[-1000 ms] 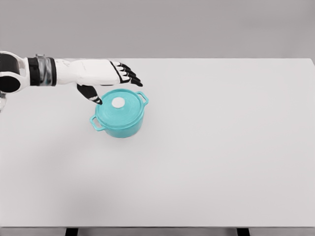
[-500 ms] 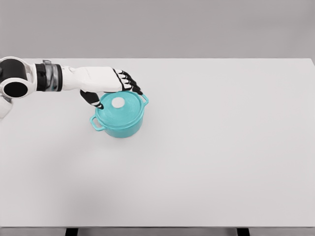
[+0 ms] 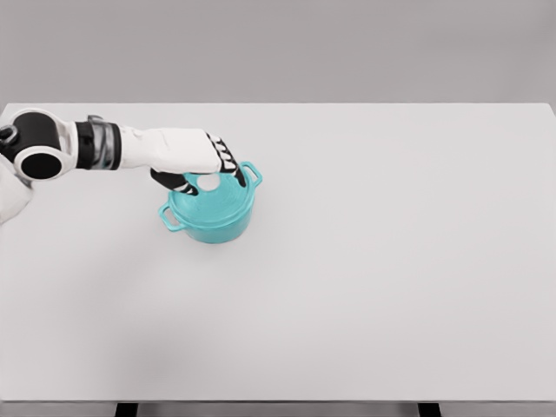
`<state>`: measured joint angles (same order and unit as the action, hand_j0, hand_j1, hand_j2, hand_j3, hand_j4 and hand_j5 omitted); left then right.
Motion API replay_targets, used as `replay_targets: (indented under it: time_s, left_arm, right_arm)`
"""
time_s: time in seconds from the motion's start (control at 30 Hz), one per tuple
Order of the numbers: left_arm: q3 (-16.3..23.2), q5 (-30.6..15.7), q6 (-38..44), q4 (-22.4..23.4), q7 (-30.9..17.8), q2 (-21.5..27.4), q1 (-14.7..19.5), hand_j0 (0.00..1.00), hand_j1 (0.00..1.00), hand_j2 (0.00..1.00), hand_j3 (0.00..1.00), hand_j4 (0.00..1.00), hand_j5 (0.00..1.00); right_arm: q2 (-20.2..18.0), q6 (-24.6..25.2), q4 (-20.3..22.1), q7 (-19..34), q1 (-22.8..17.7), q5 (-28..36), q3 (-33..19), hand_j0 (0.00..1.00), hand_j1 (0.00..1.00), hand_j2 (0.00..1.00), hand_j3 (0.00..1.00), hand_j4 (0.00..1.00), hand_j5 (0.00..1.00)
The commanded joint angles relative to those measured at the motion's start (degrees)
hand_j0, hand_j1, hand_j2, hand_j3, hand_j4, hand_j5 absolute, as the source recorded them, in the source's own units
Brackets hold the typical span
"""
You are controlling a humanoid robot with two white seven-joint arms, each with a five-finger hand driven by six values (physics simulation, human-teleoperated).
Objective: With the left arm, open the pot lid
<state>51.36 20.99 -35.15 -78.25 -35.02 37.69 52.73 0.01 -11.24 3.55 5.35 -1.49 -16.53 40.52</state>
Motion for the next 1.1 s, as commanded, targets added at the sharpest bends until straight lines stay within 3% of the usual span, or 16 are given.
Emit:
replay_targets:
  time_s: [0.0,0.43,0.63,0.87,0.97,1.07]
  left_arm:
    - [0.3,0.4,0.1,0.6,0.0,-0.5,0.0,0.76,0.76,0.76,0.76,0.76,0.76]
    - [0.8,0.4,0.1,0.5,0.0,-0.4,-0.4,0.76,0.76,0.76,0.76,0.76,0.76]
    - [0.9,0.4,0.1,0.4,0.0,-0.3,-0.4,0.54,0.54,0.54,0.54,0.54,0.54]
    - [0.5,0.3,0.1,0.1,0.0,0.2,-0.4,0.47,0.47,0.47,0.47,0.47,0.47]
    - [0.1,0.3,0.1,-0.1,0.0,0.5,0.1,0.40,0.40,0.40,0.40,0.40,0.40]
    - [-0.3,0.1,0.1,-0.2,0.0,4.0,0.1,0.39,0.39,0.39,0.39,0.39,0.39]
  right_arm:
    - [0.0,0.0,0.0,0.0,0.0,0.0,0.0,1.00,1.00,1.00,1.00,1.00,1.00]
    - [0.0,0.0,0.0,0.0,0.0,0.0,0.0,1.00,1.00,1.00,1.00,1.00,1.00]
    - [0.0,0.0,0.0,0.0,0.0,0.0,0.0,1.00,1.00,1.00,1.00,1.00,1.00]
    - [0.0,0.0,0.0,0.0,0.1,0.0,0.0,1.00,1.00,1.00,1.00,1.00,1.00]
    - [0.0,0.0,0.0,0.0,0.0,0.0,0.0,1.00,1.00,1.00,1.00,1.00,1.00]
    - [0.0,0.0,0.0,0.0,0.0,0.0,0.0,1.00,1.00,1.00,1.00,1.00,1.00]
